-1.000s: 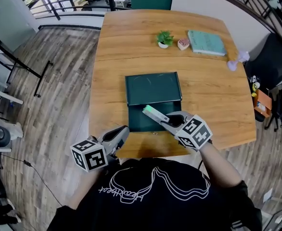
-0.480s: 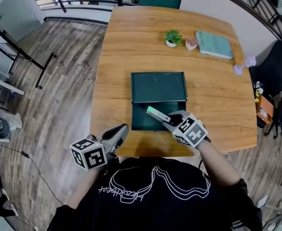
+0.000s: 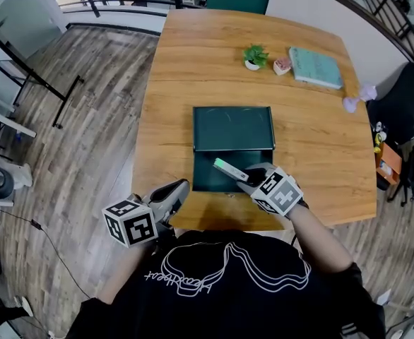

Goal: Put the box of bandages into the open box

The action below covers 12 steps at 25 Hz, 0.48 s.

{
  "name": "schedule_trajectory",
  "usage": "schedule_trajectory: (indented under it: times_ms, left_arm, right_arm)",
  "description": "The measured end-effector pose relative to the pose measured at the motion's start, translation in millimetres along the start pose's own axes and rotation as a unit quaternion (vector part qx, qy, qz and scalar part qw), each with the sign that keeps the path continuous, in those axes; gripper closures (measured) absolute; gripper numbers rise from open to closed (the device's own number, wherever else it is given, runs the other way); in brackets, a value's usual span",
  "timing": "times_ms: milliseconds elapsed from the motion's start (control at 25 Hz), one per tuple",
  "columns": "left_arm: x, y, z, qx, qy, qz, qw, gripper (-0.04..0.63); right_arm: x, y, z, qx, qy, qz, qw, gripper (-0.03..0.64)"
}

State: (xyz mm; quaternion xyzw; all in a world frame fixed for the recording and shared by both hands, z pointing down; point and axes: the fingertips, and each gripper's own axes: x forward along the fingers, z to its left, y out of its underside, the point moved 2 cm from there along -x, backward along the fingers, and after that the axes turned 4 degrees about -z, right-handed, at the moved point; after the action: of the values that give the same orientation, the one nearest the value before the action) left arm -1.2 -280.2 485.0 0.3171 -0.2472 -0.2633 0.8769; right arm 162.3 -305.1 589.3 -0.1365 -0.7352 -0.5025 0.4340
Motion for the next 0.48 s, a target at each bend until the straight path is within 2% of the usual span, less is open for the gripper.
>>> schedule_trajectory:
  times_ms: [120,280,360,480]
  left_arm:
    - [2,0,-4,0.004,0.004,0.009,0.9999,0.595]
    - [2,-4,-12,0.016,0.014,0.018,0.9996,0.595]
    - [1,-7,-16,0.022,0.019,0.019,0.9994,0.595]
    - [-1,-11,-24,0.032,0.027,0.024,0.9989,0.595]
  right_arm:
    - [-3,-3,3,0.006,-0.007,-0.009,1.0,0.397]
    - [-14,-11,5,0.014,0.001,-0.034,0.999,0.342]
    - [-24,-18,6,0.031,0.002,-0.06,0.998,0.311]
    - [-44,-37,12,0.068,0.001,-0.127,0.99,0.239]
